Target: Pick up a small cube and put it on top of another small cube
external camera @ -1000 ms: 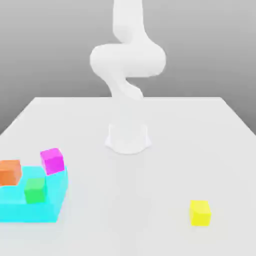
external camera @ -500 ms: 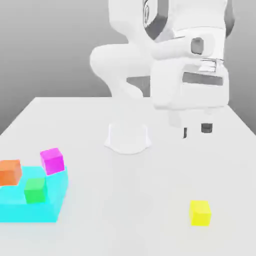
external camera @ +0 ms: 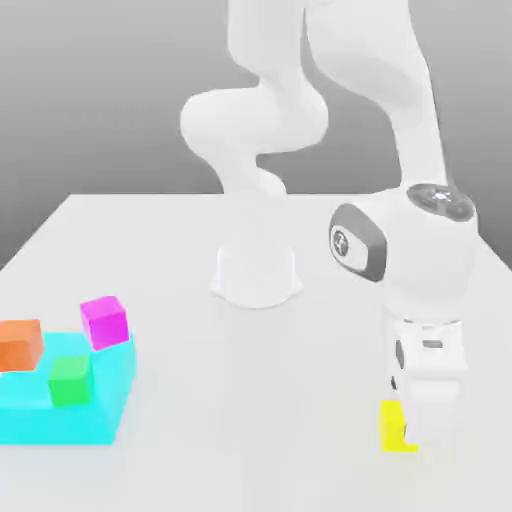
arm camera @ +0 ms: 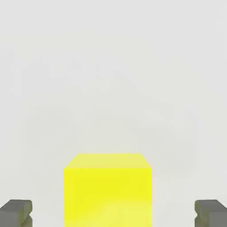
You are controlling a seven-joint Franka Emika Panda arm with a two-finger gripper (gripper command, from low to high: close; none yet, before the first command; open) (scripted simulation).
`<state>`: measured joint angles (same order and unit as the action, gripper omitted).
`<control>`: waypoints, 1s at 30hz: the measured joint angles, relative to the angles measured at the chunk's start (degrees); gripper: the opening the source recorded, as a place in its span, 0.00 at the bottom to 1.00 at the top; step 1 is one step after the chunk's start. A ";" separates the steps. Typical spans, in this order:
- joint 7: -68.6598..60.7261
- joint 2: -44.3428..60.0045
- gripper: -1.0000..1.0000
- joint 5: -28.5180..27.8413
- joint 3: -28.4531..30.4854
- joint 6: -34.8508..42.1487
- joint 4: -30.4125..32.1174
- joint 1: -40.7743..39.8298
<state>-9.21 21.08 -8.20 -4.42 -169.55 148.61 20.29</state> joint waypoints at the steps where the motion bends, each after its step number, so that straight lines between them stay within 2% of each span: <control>1: 0.00 0.00 0.00 0.00 0.00 0.00 0.00 0.00; 7: 0.12 -0.02 0.00 -0.13 0.02 0.10 0.01 0.02; 13: -2.64 -10.91 0.00 3.88 -2.68 8.80 2.18 -2.49; 17: 2.73 -14.83 0.00 3.03 3.92 13.38 1.63 -6.94; 20: 7.27 -17.51 0.00 2.33 8.44 16.62 1.00 -13.54; 30: 19.55 -26.48 0.00 4.10 18.76 27.22 -1.06 -32.98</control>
<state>10.34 -5.41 -4.10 14.34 -142.33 147.55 -12.69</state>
